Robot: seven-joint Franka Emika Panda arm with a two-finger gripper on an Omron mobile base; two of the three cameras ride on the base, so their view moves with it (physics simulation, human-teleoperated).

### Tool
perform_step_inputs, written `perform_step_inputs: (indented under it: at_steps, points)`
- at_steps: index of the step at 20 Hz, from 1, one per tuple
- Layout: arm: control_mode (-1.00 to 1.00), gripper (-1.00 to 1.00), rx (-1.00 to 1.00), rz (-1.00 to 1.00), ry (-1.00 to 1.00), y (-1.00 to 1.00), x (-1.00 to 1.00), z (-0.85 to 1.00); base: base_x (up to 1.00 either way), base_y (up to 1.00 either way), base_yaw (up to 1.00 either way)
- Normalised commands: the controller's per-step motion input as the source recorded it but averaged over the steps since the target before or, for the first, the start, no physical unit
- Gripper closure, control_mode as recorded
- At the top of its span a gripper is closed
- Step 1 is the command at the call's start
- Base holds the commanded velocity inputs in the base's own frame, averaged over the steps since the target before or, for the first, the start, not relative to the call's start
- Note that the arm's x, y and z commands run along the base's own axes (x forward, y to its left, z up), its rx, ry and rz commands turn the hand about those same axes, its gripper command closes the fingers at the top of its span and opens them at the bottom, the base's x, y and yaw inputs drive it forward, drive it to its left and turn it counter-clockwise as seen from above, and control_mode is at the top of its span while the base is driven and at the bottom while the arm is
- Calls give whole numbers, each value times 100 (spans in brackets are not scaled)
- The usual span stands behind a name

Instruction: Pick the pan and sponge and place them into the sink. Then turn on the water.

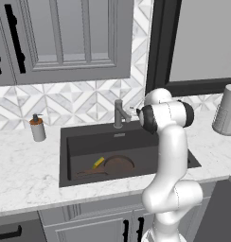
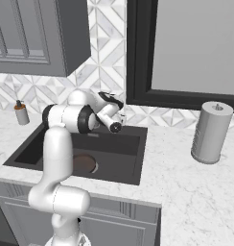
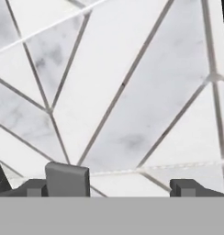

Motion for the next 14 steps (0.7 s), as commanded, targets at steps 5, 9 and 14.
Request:
perform_step_inputs:
  at_steps: [5,9,14]
  points:
    - [-100,-100,6,0,1,-99,0,0,0,0,0]
    - [-100,-100,5,0,0,-97,0,0,0,0,0]
    - [-100,-100,5,0,0,-95,0,0,0,0,0]
